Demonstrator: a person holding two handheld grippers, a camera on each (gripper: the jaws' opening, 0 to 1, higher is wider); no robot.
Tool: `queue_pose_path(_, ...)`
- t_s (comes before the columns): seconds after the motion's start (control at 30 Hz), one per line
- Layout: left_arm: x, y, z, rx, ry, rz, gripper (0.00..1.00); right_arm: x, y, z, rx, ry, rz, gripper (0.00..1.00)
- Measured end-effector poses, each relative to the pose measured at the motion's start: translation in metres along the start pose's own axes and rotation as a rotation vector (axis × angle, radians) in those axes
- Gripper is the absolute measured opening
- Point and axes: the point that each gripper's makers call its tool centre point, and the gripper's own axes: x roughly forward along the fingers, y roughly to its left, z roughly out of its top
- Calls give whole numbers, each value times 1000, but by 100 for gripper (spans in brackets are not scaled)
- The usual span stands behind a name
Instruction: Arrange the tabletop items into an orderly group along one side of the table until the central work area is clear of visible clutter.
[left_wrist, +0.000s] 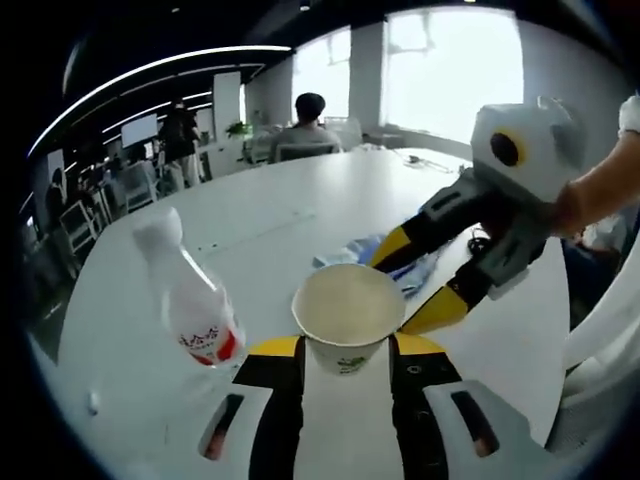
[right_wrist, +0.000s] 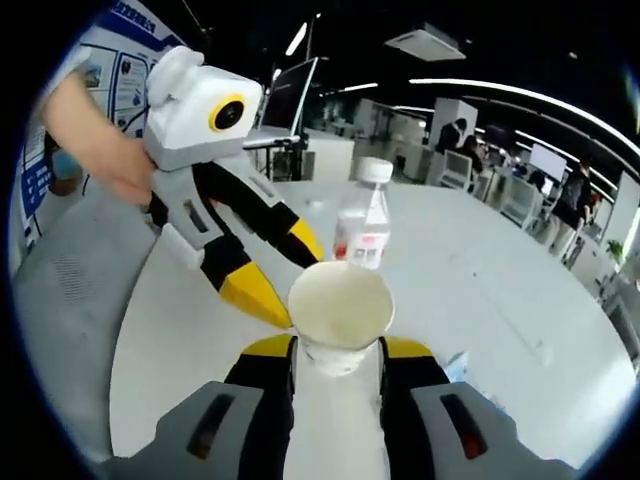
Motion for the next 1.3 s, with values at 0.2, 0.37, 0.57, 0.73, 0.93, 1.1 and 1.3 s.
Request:
queue_pose_path(0.2, 14, 7, -2, 2, 10, 6, 29, 8, -11, -6, 5, 12, 0, 31)
queue_pose_path(0.37, 24, 15, 0, -19, 4, 20, 31, 15, -19, -10, 1, 18, -1, 31)
queue_pose_path(0.57, 33, 22, 1, -17, 1, 27, 31, 22, -29, -13, 4, 23, -1, 31)
queue_pose_path(0.73, 37, 25, 1, -29, -2, 38, 31, 26, -34, -13, 2, 23, -2, 31)
queue_pose_path(0.93, 42, 28, -2, -34, 0, 44, 31, 29, -35, -16, 1, 28, -3, 32)
queue_pose_path(1.1, 46, 32, -2, -41, -3, 51, 32, 32, -38, -17, 7, 28, 0, 34)
queue_pose_path(1.3, 49, 35, -2, -39, -8, 57, 32, 36, -39, -18, 8, 26, 2, 36)
